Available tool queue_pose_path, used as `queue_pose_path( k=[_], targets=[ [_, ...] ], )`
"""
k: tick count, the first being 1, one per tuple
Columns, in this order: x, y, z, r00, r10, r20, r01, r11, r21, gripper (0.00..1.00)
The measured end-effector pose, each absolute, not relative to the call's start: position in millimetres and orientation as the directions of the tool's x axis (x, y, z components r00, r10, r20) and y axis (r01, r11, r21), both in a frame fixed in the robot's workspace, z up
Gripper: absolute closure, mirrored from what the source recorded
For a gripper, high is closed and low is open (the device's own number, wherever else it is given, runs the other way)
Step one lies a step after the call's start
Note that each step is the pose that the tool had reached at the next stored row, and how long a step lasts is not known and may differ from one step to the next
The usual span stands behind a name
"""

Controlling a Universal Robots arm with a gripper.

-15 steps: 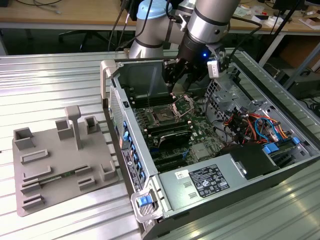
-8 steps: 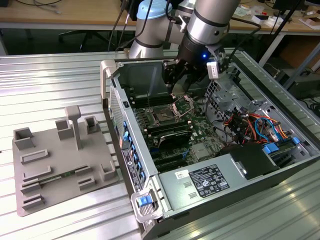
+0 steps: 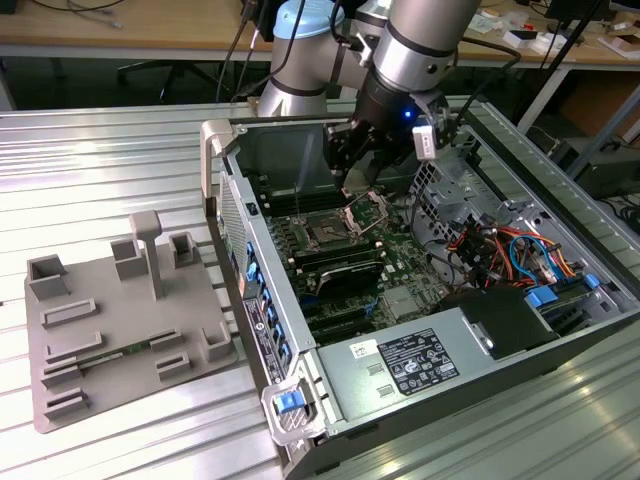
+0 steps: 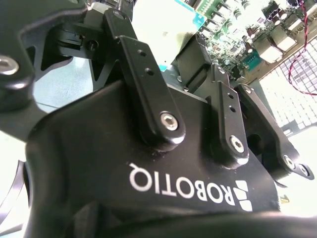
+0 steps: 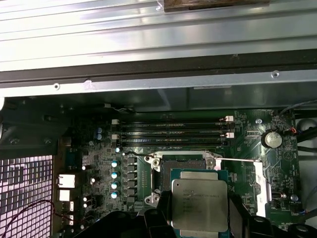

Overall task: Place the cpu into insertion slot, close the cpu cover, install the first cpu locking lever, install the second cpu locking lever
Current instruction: 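Place the cpu into insertion slot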

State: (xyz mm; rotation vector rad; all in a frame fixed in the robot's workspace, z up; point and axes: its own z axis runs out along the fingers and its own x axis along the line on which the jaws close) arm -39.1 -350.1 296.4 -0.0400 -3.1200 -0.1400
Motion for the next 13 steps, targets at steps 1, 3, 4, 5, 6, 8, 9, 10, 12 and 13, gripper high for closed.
queue_pose_path(
  k=[1,3,4,5,6,8,9,10,12,13],
  targets=[
    [-39.1,-350.1,296.1,-1.000,0.025,0.019,0.026,0.996,0.089,0.45],
    [-39.1,-350.1,295.7,-1.000,0.025,0.019,0.026,0.996,0.089,0.45],
    [-39.1,-350.1,295.3,-1.000,0.025,0.019,0.026,0.996,0.089,0.45],
    [-39.1,-350.1,295.0,-1.000,0.025,0.019,0.026,0.996,0.089,0.45],
    [-39.1,-350.1,294.8,-1.000,0.025,0.019,0.026,0.996,0.089,0.45],
    [-39.1,-350.1,294.3,-1.000,0.025,0.019,0.026,0.996,0.089,0.45],
    [-39.1,-350.1,294.0,-1.000,0.025,0.019,0.026,0.996,0.089,0.45],
    [-39.1,-350.1,293.8,-1.000,0.025,0.019,0.026,0.996,0.089,0.45],
    [-39.1,-350.1,293.5,-1.000,0.025,0.019,0.026,0.996,0.089,0.45],
    [-39.1,-350.1,293.4,-1.000,0.025,0.019,0.026,0.996,0.089,0.45]
  ],
)
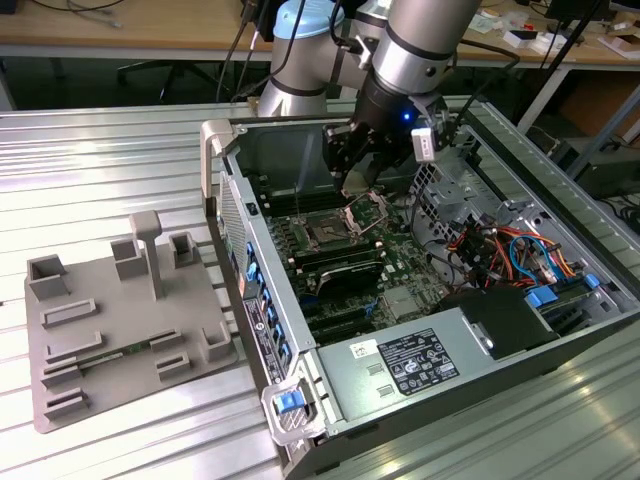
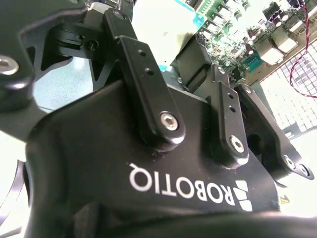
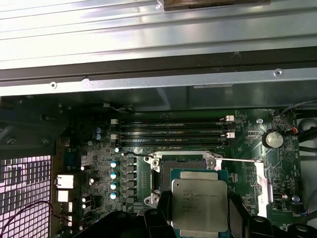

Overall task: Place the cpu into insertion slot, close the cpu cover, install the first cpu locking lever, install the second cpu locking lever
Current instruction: 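Place the cpu into insertion slot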

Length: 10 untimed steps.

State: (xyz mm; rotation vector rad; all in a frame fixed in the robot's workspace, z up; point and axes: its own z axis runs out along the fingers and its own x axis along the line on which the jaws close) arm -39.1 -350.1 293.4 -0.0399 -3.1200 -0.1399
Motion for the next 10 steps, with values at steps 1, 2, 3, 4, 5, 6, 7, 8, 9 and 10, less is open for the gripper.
queue_pose_path(
  k=[1,2,3,4,5,6,7,8,9,10],
  targets=[
    [-39.1,-350.1,293.2,-1.000,0.025,0.019,0.026,0.996,0.089,0.45],
    [-39.1,-350.1,293.1,-1.000,0.025,0.019,0.026,0.996,0.089,0.45],
    [-39.1,-350.1,292.9,-1.000,0.025,0.019,0.026,0.996,0.089,0.45],
    [-39.1,-350.1,292.8,-1.000,0.025,0.019,0.026,0.996,0.089,0.45],
    [-39.0,-350.1,292.6,-1.000,0.025,0.019,0.026,0.996,0.089,0.45],
    [-39.0,-350.1,292.4,-1.000,0.025,0.019,0.026,0.996,0.089,0.45],
    [-39.1,-350.1,292.2,-1.000,0.025,0.019,0.026,0.996,0.089,0.45],
    [-39.1,-350.1,292.0,-1.000,0.025,0.019,0.026,0.996,0.089,0.45],
    [-39.1,-350.1,291.7,-1.000,0.025,0.019,0.026,0.996,0.089,0.45],
    [-39.1,-350.1,291.5,-1.000,0.025,0.019,0.026,0.996,0.089,0.45]
  ],
)
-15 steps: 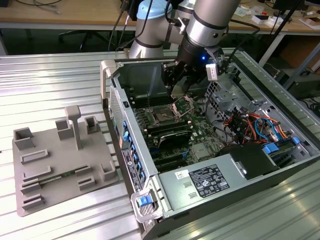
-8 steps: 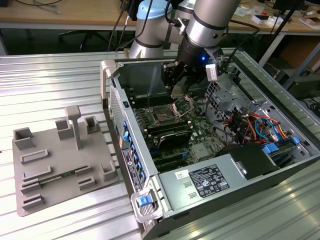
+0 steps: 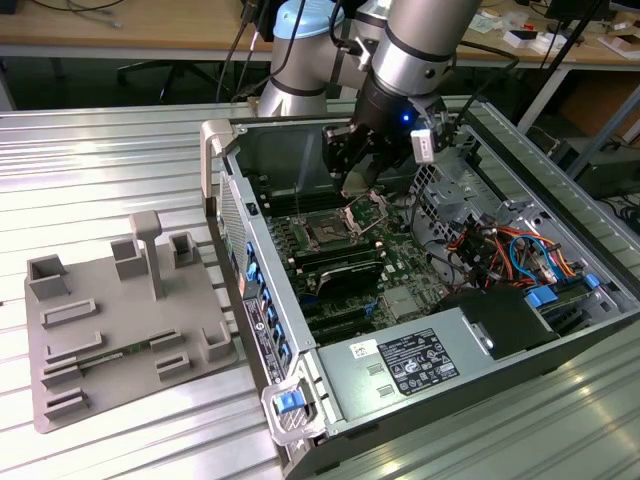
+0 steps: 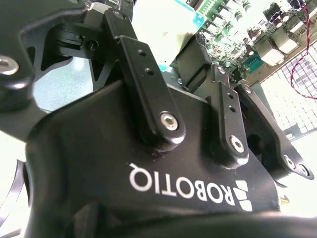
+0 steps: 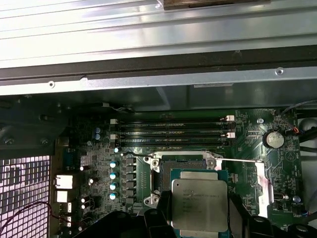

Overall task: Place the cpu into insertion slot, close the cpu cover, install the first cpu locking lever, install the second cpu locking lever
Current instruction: 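Place the cpu into insertion slot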

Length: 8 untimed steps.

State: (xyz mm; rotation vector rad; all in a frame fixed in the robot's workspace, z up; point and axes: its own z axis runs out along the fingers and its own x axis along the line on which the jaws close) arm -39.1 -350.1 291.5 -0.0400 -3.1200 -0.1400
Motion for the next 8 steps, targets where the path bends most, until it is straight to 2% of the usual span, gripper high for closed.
queue_pose_path(
  k=[4,6,8],
  targets=[
    [-39,-350,290,-1.000,0.025,0.019,0.026,0.996,0.089,0.45],
    [-39,-336,275,-1.000,-0.014,0.019,-0.012,0.996,0.087,0.45],
    [-39,-336,268,-1.000,-0.016,0.019,-0.014,0.996,0.086,0.45]
  ],
)
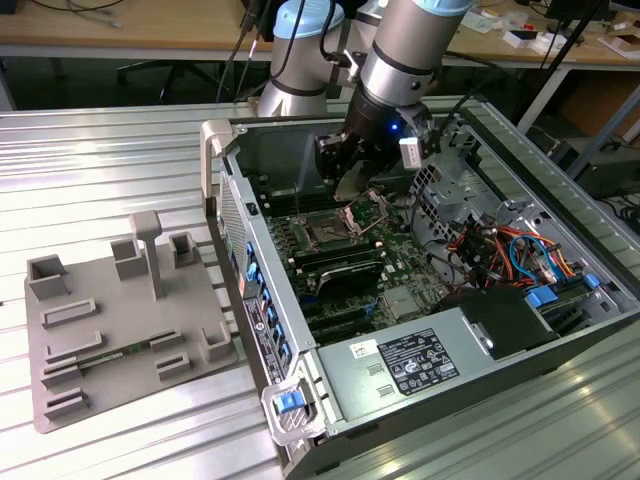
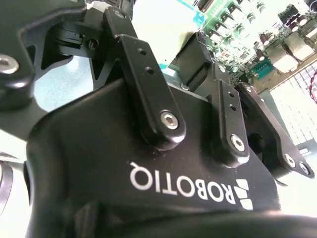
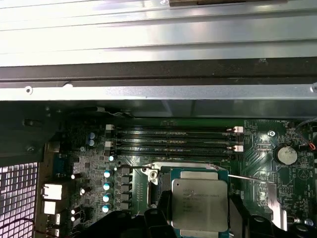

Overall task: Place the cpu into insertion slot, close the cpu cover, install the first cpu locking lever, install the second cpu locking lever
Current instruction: 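Place the cpu into insertion slot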

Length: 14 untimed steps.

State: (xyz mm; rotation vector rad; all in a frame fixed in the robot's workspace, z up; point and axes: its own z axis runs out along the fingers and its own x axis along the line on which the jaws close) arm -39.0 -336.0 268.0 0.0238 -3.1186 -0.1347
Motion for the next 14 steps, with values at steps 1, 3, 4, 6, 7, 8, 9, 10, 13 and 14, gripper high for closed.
queue_pose_path(
  k=[1,3,4,6,7,8,9,10,13,14],
  targets=[
    [-39,-336,267,-1.000,-0.016,0.019,-0.014,0.996,0.086,0.45],
    [-39,-336,264,-1.000,-0.016,0.019,-0.014,0.996,0.086,0.45],
    [-39,-336,264,-1.000,-0.016,0.019,-0.015,0.996,0.086,0.45],
    [-40,-336,262,-1.000,-0.016,0.019,-0.015,0.996,0.086,0.45],
    [-40,-336,260,-1.000,-0.016,0.019,-0.015,0.996,0.086,0.45],
    [-41,-336,260,-1.000,-0.016,0.019,-0.015,0.996,0.086,0.45],
    [-41,-336,259,-1.000,-0.016,0.019,-0.015,0.996,0.086,0.45],
    [-42,-336,258,-1.000,-0.016,0.019,-0.015,0.996,0.086,0.45],
    [-42,-336,253,-1.000,-0.016,0.019,-0.015,0.996,0.086,0.45],
    [-42,-336,252,-1.000,-0.016,0.019,-0.015,0.996,0.086,0.45]
  ],
)
